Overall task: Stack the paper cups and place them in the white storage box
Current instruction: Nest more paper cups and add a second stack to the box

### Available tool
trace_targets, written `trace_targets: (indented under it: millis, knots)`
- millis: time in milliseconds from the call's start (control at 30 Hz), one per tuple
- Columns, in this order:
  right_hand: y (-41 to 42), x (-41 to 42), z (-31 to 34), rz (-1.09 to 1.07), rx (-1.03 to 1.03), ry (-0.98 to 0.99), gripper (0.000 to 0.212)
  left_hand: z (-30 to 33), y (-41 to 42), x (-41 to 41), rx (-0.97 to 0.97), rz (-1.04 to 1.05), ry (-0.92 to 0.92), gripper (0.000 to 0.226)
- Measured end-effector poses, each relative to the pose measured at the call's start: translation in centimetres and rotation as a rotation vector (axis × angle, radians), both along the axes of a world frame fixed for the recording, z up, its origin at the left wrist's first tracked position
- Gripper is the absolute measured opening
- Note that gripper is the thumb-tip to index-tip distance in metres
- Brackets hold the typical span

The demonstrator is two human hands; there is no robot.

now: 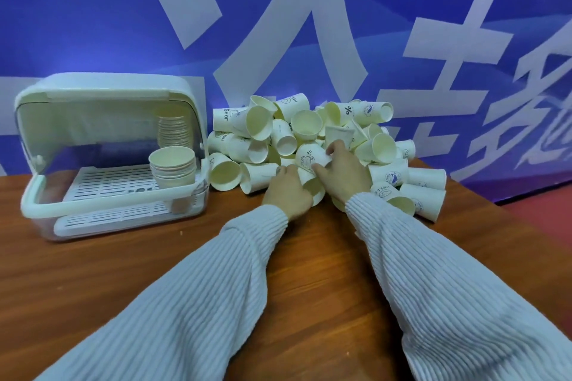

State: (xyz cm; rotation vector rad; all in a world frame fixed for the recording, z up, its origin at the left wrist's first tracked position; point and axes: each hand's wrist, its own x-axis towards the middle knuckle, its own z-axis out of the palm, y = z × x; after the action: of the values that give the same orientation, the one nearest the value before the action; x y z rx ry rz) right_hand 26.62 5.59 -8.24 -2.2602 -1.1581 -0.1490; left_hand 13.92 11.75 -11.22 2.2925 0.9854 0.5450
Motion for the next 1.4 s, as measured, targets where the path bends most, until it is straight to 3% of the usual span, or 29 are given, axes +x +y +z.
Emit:
trace_targets:
  millis: [100,267,467,667,800,900,1033,1133,1267,1400]
  knots:
    - [-0.2,0.8,-0.5,0.012,0.087,0.121,0.051,-0.3,1.1,0.5,0.193,-0.088,0.181,0.073]
    - [-1.2,1.7,-0.5,0.018,0.136,0.25,0.055,-1.1,2.3,-0.1,0.408,-0.101,0.284,0.079]
    - [-2.0,0.3,0.2,0.109,0.181,0.363,0.054,-1.5,2.3,-1.9,0.594,-0.15,0.294,0.073]
    - [-3.4,-1.5,1.5,0.219,0.086,0.325,0.055,-0.8,1.1,-4.5,0.807,-0.219,0.296,0.065]
    - [-3.9,-2.8,1.5,0.287,0.042,0.313,0.06,-0.6,0.2,-6.0,0.846,-0.272,0.293,0.065]
    - [-4.4,-3.8,1.6,0.294,0.009,0.276,0.077,-0.8,-0.3,-7.1,0.911,-0.282,0.333,0.069]
    - [-4.7,-4.8,2.1,0.276,0.122,0.304,0.076,-0.3,-1.0,-7.7,0.934,-0.337,0.332,0.067]
    - [-5.0,-5.3,2.7,0.301,0.214,0.299,0.088,-0.1,-2.1,-7.6,0.917,-0.407,0.334,0.071]
    - [-5.3,-6.0,3.4,0.32,0.302,0.292,0.08,0.3,-2.6,-8.5,0.981,-0.335,0.386,0.069]
    - [-4.8,-7.1,4.1,0.304,0.404,0.347,0.082,1.9,-1.2,-11.3,0.821,-0.211,0.279,0.065]
